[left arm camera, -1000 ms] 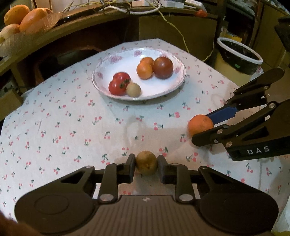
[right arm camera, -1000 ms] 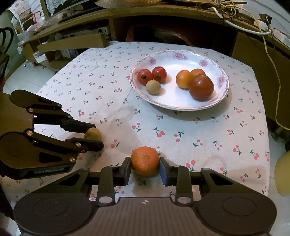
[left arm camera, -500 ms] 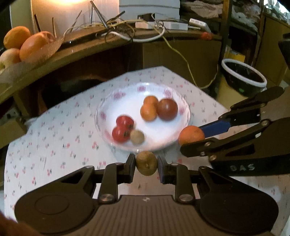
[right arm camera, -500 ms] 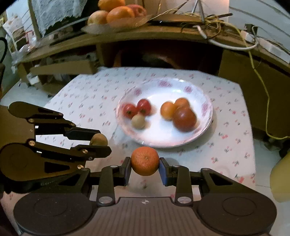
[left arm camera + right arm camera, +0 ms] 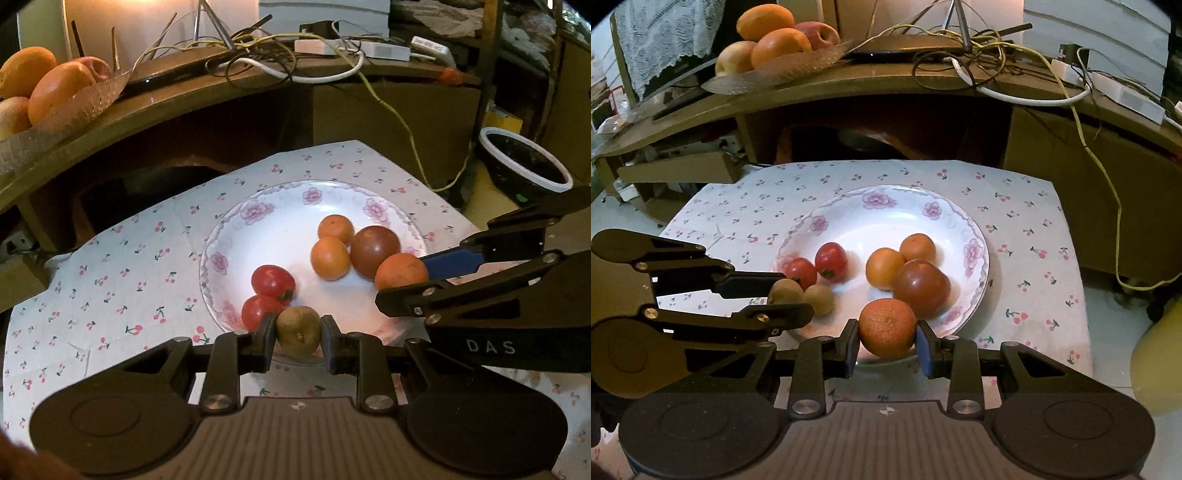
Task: Organize fruits
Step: 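Lower the brown fruit into the plate with the left tool while the right tool releases the mandarin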
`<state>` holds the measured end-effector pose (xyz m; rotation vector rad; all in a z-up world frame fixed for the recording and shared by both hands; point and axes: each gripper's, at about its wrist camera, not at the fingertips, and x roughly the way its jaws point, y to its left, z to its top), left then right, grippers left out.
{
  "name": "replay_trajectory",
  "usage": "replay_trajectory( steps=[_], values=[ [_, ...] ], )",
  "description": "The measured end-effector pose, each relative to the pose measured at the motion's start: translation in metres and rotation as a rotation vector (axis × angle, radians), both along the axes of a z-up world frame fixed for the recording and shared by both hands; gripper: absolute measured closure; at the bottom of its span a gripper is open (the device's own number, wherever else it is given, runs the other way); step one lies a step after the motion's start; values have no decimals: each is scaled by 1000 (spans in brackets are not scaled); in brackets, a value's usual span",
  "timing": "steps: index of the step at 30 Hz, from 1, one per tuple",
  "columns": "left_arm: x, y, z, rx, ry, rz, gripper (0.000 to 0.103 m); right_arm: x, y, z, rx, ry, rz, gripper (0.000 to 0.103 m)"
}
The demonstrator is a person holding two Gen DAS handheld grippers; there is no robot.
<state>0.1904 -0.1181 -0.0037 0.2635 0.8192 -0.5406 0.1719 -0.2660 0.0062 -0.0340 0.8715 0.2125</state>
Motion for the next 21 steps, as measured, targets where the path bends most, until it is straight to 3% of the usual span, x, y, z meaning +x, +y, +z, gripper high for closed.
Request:
replay_trajectory(
  steps=[21],
  values=[
    [18, -1, -7, 10, -21, 42, 72, 18, 11, -6, -61, -53, -14, 68]
  ],
)
